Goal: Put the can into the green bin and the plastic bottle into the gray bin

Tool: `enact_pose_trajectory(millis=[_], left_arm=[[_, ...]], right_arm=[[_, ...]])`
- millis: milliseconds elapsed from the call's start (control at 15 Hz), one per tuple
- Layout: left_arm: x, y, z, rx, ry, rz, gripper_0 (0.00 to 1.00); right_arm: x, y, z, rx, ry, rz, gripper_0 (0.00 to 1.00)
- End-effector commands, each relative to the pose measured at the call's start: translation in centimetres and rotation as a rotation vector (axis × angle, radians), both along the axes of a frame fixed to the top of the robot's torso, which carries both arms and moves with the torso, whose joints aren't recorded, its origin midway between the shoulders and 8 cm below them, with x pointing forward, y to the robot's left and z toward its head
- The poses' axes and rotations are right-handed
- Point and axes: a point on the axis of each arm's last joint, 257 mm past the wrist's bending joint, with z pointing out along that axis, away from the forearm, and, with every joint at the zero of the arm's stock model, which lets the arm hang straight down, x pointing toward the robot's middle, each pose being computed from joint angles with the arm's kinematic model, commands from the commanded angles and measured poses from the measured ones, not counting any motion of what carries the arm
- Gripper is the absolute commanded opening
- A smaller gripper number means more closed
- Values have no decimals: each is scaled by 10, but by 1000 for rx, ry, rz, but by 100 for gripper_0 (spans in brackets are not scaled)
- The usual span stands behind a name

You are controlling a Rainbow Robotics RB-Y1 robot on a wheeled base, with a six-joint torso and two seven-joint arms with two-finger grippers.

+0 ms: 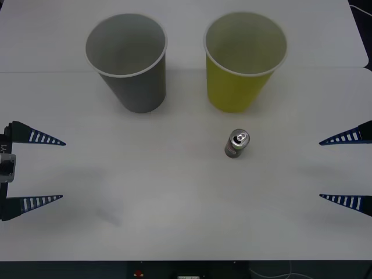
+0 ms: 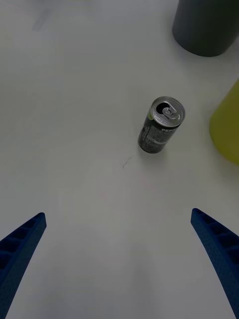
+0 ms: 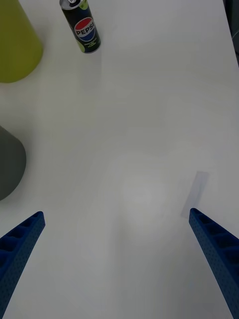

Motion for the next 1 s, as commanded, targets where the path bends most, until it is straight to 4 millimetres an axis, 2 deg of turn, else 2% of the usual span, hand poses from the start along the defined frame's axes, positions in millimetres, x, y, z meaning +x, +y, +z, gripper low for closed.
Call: enact_pose_trajectory(millis=[67,467,667,1000], left_arm=[[0,0,0,0,0,0,100],[0,0,0,0,0,0,100],[0,0,0,0,0,0,100],[0,0,0,0,0,0,100]], right_arm=[[0,0,0,0,0,0,100],[4,-8,-5,28,5,-45,100],[8,-1,-18,94,34,-67,100],[26,18,-36,215,49,-93,100]])
